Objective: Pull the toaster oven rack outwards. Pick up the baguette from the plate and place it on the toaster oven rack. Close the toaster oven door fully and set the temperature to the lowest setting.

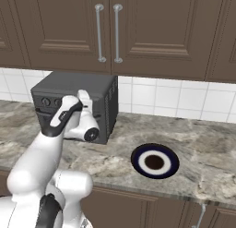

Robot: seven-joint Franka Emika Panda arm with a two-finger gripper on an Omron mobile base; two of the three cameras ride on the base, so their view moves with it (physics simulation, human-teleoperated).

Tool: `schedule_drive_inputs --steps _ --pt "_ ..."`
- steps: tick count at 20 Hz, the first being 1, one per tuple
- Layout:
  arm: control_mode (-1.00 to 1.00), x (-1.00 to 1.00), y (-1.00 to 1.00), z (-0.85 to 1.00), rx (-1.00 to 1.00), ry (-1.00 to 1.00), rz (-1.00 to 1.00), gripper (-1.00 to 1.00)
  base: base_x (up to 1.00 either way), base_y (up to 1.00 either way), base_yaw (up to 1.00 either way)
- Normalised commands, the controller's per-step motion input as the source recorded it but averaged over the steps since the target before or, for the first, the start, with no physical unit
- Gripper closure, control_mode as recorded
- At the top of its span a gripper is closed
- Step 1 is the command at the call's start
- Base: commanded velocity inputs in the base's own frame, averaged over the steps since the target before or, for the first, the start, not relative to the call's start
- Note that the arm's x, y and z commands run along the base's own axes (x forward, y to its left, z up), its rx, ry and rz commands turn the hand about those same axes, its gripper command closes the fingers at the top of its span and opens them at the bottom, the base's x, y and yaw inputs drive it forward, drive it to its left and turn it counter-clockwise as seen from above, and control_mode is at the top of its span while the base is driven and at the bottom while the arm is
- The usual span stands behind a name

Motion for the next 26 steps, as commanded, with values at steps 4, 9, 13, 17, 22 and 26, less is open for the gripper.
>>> schedule_drive_inputs --steps 4,9,13,17,22,26 --pt "-1.00 0.01 0.23 -0.22 0.00 -0.08 0.00 1.00 0.00 0.00 0.00" --pt "-1.00 0.20 0.30 -0.13 0.00 -0.02 0.06 1.00 0.00 0.00 0.00" --pt "-1.00 0.31 0.27 -0.02 0.01 -0.02 0.08 1.00 0.00 0.00 0.00" --pt "-1.00 0.31 0.42 -0.06 0.00 -0.02 0.12 1.00 0.00 0.00 0.00" --pt "-1.00 0.18 0.67 -0.13 0.00 -0.08 0.19 1.00 0.00 0.00 0.00" --pt "-1.00 0.19 0.71 -0.11 0.00 -0.09 0.24 1.00 0.00 0.00 0.00"
